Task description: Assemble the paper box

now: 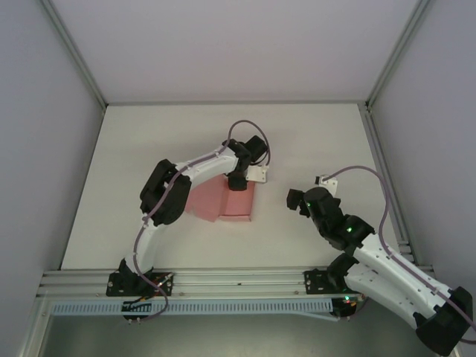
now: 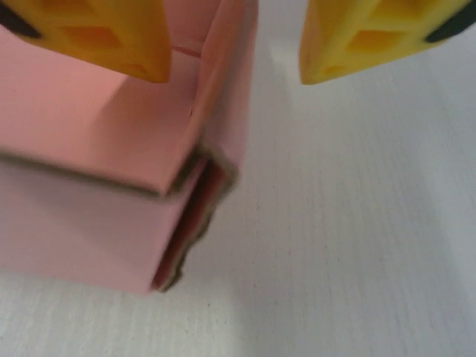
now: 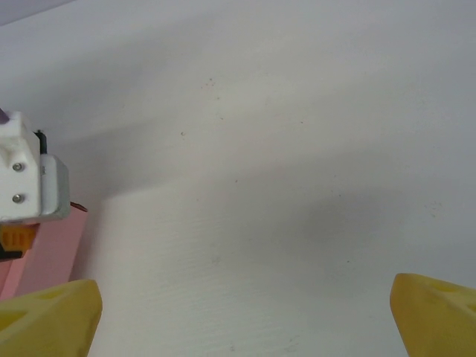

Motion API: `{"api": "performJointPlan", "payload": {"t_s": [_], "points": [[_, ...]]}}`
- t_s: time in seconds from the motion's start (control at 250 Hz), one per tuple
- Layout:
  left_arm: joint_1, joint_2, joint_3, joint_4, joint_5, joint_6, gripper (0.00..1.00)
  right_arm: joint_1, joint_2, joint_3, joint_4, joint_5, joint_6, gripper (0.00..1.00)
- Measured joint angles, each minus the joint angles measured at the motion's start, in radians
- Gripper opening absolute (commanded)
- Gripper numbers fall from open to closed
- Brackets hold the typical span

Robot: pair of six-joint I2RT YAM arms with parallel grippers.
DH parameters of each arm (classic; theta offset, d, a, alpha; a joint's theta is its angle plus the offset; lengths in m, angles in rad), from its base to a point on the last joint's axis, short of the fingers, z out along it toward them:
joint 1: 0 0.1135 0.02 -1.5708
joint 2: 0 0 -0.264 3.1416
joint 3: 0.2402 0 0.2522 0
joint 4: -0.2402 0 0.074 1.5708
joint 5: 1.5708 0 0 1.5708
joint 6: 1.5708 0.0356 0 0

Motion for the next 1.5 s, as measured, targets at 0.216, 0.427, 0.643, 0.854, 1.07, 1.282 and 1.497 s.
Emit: {"api": "performJointPlan", "payload": {"t_s": [0.216, 0.427, 0.643, 0.854, 1.07, 1.282, 1.497], "points": [[0.0, -0.018, 0.006, 0.042, 0.027, -0.027, 1.0, 0.0, -0.021, -0.013, 0.003, -0.01, -0.001, 1.0], [0.0, -0.206, -0.11, 0.143, 0.072, -0.055, 1.0, 0.0, -0.025, -0.018, 0.016, -0.043, -0.012, 1.0], [0.0, -0.43, -0.257, 0.295, 0.079, -0.17, 1.0, 0.0, -0.013, -0.019, 0.063, -0.08, -0.047, 1.0], [0.002, -0.663, -0.483, 0.496, 0.049, -0.401, 1.0, 0.0, 0.087, 0.004, 0.085, -0.119, -0.116, 1.0], [0.064, -0.786, -0.599, 0.569, -0.033, -0.777, 1.0, 0.0, 0.251, 0.108, 0.133, -0.215, -0.275, 1.0], [0.219, -0.966, -0.811, 0.568, -0.047, -1.08, 1.0, 0.0, 0.481, 0.31, 0.137, -0.352, -0.481, 1.0], [0.26, -1.108, -0.96, 0.546, -0.044, -1.233, 1.0, 0.0, 0.786, 0.55, 0.084, -0.467, -0.686, 0.98]]}}
